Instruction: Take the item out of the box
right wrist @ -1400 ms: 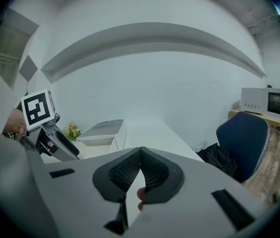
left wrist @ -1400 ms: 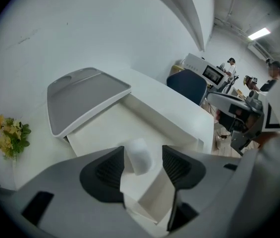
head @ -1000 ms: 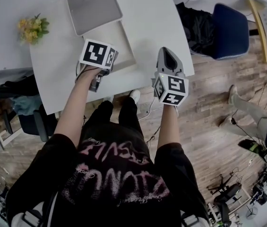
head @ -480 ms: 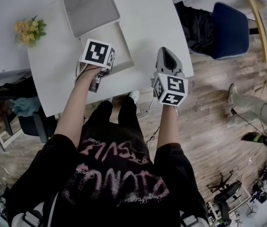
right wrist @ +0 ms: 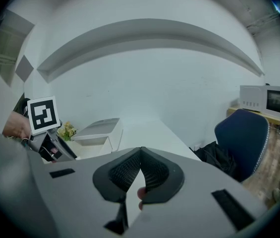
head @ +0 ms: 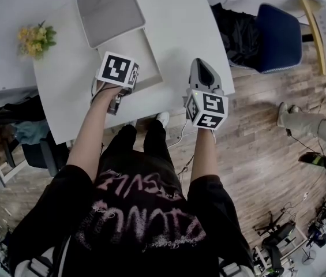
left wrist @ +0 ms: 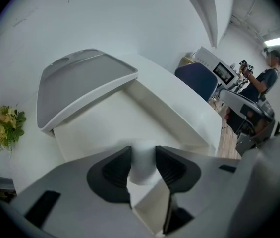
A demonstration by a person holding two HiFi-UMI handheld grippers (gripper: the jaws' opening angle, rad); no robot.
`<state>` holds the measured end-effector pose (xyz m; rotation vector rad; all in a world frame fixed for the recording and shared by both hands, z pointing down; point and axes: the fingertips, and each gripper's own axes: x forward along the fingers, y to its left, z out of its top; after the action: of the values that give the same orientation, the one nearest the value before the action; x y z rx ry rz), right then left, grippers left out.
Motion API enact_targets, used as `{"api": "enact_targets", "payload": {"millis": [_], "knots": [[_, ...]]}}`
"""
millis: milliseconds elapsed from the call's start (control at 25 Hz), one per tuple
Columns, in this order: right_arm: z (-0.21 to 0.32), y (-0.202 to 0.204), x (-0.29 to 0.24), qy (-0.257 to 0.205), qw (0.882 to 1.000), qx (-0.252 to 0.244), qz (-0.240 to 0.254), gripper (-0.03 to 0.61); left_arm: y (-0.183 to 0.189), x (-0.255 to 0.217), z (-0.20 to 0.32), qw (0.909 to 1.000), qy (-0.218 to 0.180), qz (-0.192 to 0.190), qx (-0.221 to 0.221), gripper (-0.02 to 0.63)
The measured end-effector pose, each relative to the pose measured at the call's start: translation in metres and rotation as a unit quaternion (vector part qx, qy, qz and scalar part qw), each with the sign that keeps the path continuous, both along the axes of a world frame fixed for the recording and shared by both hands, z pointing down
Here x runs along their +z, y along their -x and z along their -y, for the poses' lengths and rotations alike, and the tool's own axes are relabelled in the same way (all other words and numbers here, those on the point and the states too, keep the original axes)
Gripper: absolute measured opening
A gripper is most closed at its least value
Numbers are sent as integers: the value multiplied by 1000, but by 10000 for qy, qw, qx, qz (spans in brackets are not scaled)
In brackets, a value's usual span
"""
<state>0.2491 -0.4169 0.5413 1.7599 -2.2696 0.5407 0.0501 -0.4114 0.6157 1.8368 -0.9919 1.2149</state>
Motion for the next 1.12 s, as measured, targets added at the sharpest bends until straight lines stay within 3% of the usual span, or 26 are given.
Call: {"api": "enact_targets", "payload": {"millis": [560,1120], "knots": [[-9,0,-18,-145,9999,0,-43,9,-6,-34,-1,9942,-938,-465,255,158],[-20,8,-52,-462,9989,-31,-81,9,0,-81,-3,9782,-1889,-774,373,158]]}}
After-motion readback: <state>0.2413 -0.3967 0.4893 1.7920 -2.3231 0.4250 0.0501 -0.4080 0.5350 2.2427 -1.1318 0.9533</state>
